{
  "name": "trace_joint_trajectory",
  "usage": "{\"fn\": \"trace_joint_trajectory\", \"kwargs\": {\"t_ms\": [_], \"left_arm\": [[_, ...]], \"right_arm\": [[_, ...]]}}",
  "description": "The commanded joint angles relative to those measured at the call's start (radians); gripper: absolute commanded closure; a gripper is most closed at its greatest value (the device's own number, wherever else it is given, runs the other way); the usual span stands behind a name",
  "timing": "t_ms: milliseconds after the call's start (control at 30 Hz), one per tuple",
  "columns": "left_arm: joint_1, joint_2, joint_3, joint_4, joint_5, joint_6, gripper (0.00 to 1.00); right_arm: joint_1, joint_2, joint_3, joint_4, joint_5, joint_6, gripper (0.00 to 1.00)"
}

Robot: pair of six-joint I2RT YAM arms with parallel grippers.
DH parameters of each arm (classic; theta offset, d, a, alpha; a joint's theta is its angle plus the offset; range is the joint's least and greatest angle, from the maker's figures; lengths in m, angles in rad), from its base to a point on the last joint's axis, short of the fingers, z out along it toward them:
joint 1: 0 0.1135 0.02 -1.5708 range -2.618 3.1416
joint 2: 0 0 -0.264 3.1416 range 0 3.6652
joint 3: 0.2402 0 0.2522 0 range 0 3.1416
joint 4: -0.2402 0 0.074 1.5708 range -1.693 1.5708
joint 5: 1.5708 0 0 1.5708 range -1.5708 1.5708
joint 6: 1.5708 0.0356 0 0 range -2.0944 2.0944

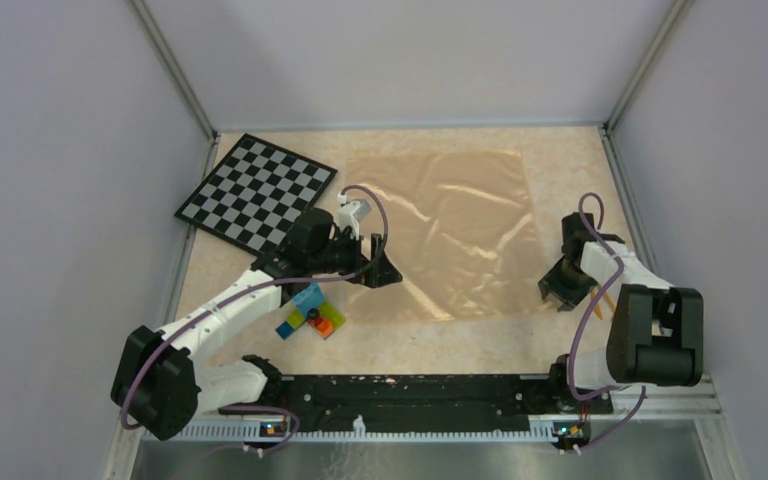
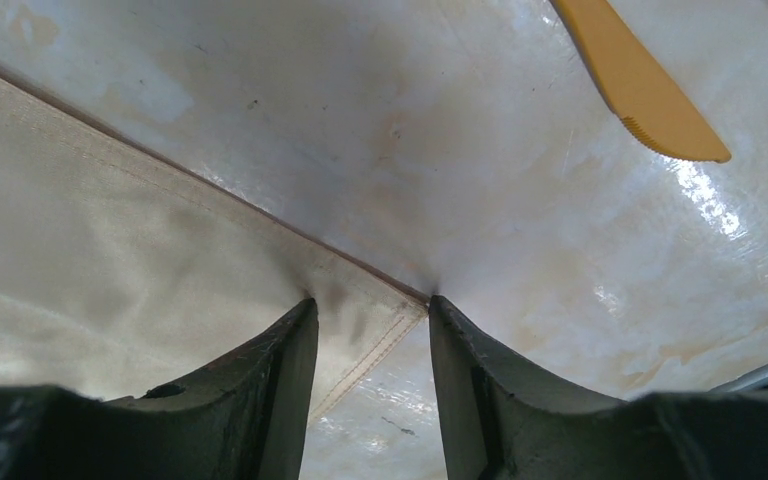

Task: Fold the napkin into a case and place the utensils inside
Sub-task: Pick up the flattened napkin from the center of the board.

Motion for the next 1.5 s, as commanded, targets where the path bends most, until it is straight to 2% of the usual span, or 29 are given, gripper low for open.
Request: {"fn": "trace_joint_trajectory", "kwargs": {"t_ms": [0,433,767,967,1133,1200,1233,1467], "left_arm": [[0.004,-0.013,0.045,-0.01,-0.026,0.029,0.01],[0.009,-0.016,0.047,-0.024,-0.05,0.043,0.01],[0.01,-0.004,0.049,-0.016,-0.044,0.04,0.01],[0.012,-0.021,0.039,-0.021,-0.062,0.033,0.01],[0.014,-0.021,0.026,-0.049,-0.088,0.012,0.01],[0.014,-0.02,0.007,-0.051,-0.095,-0.033,0.01],[0.014,-0.014,-0.005,-0.046,-0.091,-0.065,0.01],[-0.031,0.066,-0.006,-0.151,-0.162,-0.242,0.01]], "right_arm": [[-0.006,0.011,-0.041,0.018,0.026,0.03,0.56],[-0.004,-0.024,-0.013,-0.081,0.065,0.056,0.54],[-0.003,0.026,-0.035,-0.019,0.047,0.081,0.55],[-0.003,0.015,-0.092,0.044,0.047,0.155,0.66],[-0.003,-0.024,-0.112,0.047,0.053,0.185,0.86],[-0.003,-0.057,-0.109,0.03,0.06,0.189,0.97],[-0.003,-0.075,-0.107,0.025,0.058,0.191,1.0],[-0.003,-0.259,-0.115,0.012,0.073,0.212,1.0]]}}
